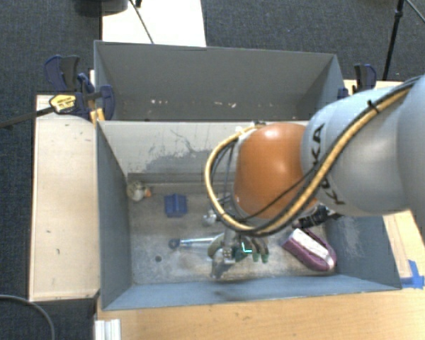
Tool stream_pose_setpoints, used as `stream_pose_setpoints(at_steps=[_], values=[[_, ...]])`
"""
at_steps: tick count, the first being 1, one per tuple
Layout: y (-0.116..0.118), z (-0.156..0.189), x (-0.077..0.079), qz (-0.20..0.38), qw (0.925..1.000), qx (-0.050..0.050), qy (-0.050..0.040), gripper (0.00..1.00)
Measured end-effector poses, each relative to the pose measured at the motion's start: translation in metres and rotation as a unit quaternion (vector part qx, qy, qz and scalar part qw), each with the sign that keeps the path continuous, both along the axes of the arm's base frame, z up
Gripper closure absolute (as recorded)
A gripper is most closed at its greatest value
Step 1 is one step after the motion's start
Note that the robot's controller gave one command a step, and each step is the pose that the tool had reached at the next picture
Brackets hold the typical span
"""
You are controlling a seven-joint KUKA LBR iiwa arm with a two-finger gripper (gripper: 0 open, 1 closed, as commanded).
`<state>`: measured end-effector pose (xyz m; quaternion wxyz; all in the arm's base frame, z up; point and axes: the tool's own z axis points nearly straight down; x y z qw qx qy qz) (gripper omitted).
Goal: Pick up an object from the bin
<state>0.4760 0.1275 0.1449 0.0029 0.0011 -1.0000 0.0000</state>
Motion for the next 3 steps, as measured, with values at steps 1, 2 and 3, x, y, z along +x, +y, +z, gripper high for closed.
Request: stream_pose_setpoints(at_steps=[1,2,3], values=[[0.007,-0.070,0.023,-0.091,0.9958,0.000,-0.0032,0.00],[0.007,-0.069,0.023,-0.093,0.9956,0.001,-0.0041,1.00],[0.021,0.090,0.027,-0.108,0.9941,0.002,-0.0076,1.00]])
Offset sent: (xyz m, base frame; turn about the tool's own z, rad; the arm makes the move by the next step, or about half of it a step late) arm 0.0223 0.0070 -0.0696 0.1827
